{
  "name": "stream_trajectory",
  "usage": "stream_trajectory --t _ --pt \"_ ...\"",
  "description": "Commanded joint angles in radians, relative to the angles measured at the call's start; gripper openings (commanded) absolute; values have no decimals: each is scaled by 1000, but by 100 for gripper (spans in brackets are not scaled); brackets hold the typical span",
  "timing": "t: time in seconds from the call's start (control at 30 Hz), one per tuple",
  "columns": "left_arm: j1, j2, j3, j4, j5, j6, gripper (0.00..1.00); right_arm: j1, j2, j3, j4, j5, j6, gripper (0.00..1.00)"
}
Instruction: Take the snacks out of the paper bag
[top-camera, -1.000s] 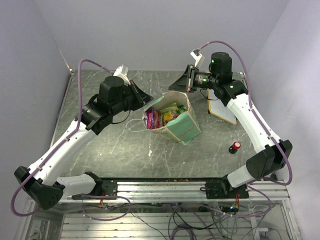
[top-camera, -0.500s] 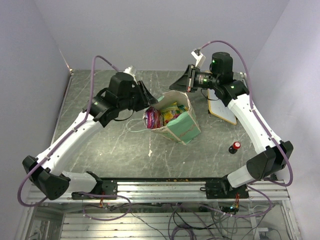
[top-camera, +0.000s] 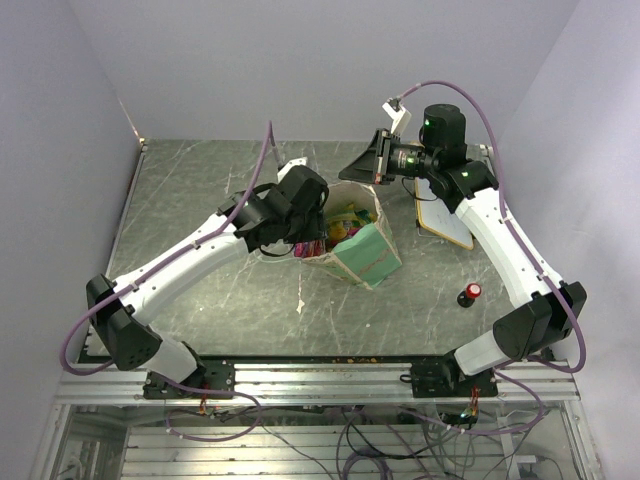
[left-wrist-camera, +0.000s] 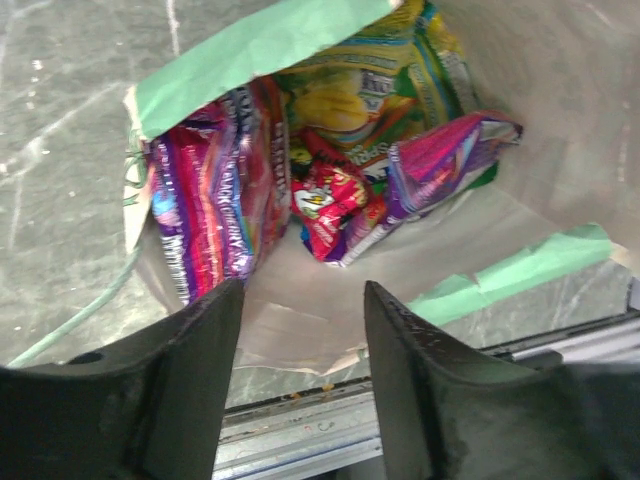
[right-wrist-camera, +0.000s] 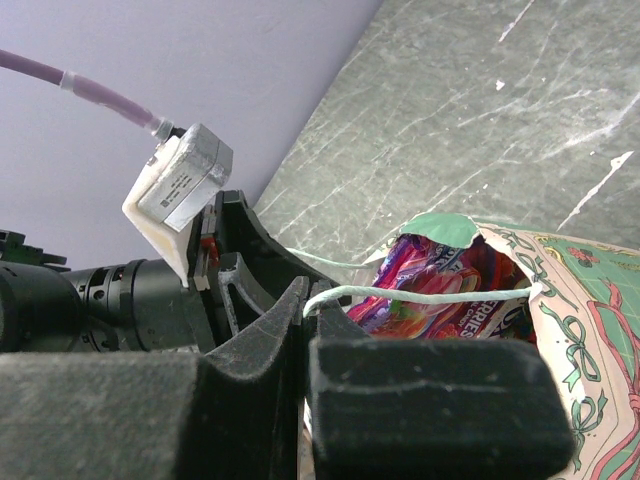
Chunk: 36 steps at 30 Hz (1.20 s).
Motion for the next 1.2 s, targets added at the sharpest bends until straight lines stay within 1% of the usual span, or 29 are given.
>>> stream_trajectory --t 0.0,0.13,0.23,0.4,0.6,0.8,1.17 --pt "-14 -28 -1 -72 -123 -50 65 2 -9 15 4 -3 -10 0" --pt "-12 -39 -25 -76 -145 -62 68 2 -1 22 5 -9 -9 0" --pt "-12 -15 -19 -61 -128 -56 70 2 2 21 5 -12 -6 0" --pt "-6 40 28 -83 -148 -43 73 3 -4 10 9 -16 -1 0" --pt "-1 83 16 -59 -117 -19 73 3 -10 3 8 -13 -4 0" --pt "3 112 45 -74 -136 -2 73 3 -9 1 11 -16 -3 0" --pt "15 121 24 -86 -163 4 76 3 -13 -12 24 -23 8 0"
